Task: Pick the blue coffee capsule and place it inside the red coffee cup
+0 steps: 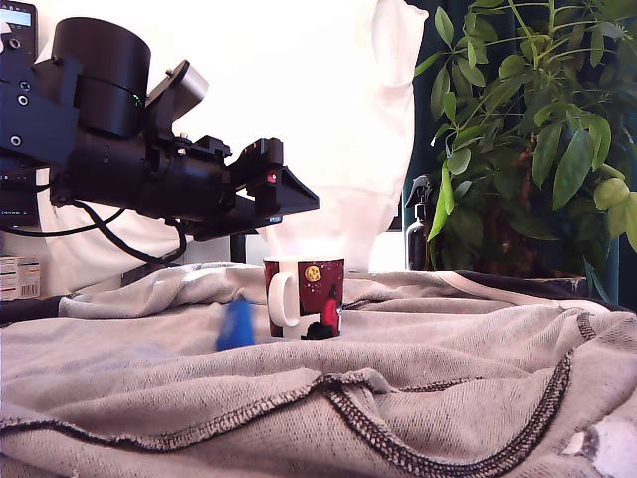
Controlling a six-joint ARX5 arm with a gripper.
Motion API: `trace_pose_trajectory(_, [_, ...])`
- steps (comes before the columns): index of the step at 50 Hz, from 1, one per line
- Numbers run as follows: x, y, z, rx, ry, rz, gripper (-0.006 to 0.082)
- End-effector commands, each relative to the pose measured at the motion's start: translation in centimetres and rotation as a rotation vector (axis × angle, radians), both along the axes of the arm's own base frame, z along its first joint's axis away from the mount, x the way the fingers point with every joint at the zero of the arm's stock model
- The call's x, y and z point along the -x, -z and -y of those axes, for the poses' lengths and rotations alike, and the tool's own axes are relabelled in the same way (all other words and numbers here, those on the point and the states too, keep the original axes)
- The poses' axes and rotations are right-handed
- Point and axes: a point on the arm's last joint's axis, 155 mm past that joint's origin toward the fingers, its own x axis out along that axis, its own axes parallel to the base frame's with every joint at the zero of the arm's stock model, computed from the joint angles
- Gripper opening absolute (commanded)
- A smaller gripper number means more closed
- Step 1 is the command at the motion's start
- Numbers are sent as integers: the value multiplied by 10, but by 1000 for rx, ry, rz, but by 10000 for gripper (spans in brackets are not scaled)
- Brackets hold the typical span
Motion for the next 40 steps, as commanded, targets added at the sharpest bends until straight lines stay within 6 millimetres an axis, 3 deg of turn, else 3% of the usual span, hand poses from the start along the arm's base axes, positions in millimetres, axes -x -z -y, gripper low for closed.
trace_pose_trajectory(1, [-6, -25, 0, 29, -4, 59, 542])
trace_pose_trajectory(6, [-8, -26, 1, 10, -3, 75, 537])
trace_pose_trajectory(17, [9, 10, -7, -59, 75, -145, 537])
trace_pose_trajectory(30, [26, -9, -43, -68, 10, -300, 485])
trace_pose_trajectory(40, [50, -8, -49, -45, -30, -460, 486])
